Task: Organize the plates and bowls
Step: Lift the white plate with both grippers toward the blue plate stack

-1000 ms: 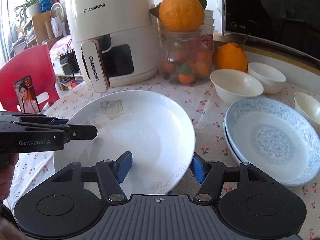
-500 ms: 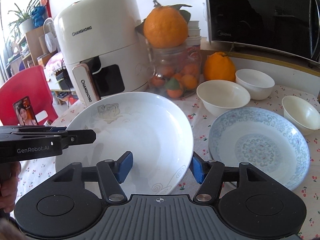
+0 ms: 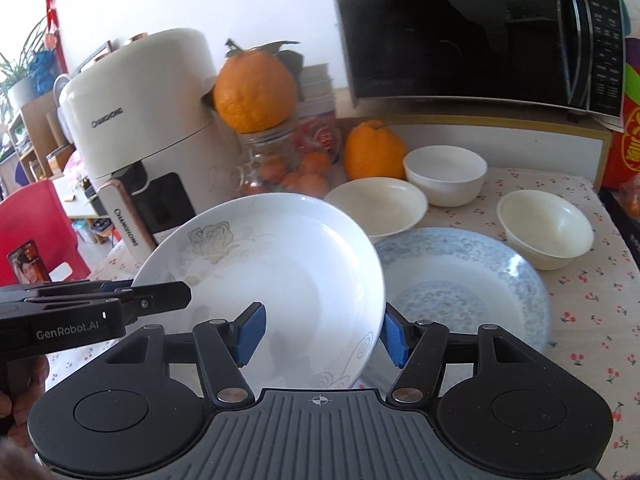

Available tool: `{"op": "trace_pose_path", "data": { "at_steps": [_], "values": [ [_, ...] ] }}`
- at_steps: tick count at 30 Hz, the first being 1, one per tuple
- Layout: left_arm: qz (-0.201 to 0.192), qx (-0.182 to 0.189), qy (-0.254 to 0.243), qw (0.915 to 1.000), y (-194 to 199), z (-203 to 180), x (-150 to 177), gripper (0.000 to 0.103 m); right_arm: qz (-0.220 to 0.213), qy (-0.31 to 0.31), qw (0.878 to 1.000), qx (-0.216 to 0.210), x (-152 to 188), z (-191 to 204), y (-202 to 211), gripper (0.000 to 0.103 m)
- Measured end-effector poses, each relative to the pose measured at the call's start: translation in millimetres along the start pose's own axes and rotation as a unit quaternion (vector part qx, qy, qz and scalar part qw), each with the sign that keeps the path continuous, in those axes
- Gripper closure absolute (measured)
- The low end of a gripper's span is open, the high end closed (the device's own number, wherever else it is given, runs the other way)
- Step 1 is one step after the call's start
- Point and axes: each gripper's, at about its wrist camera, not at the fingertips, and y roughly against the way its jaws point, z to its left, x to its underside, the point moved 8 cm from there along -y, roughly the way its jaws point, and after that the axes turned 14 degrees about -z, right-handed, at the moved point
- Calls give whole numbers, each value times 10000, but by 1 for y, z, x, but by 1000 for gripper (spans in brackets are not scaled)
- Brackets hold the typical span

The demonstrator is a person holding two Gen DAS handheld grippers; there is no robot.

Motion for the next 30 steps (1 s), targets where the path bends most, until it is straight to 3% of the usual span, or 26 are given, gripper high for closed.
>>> {"op": "trace_pose_path", "data": {
  "at_steps": [16, 30],
  "values": [
    [213, 259, -147, 9993, -39, -54, 13, 73, 43, -230, 9980, 591, 0, -69, 6, 42],
    [350, 134, -208, 9991, -61, -69, 22, 73, 328, -198, 9945, 972, 11, -96, -8, 42]
  ]
}}
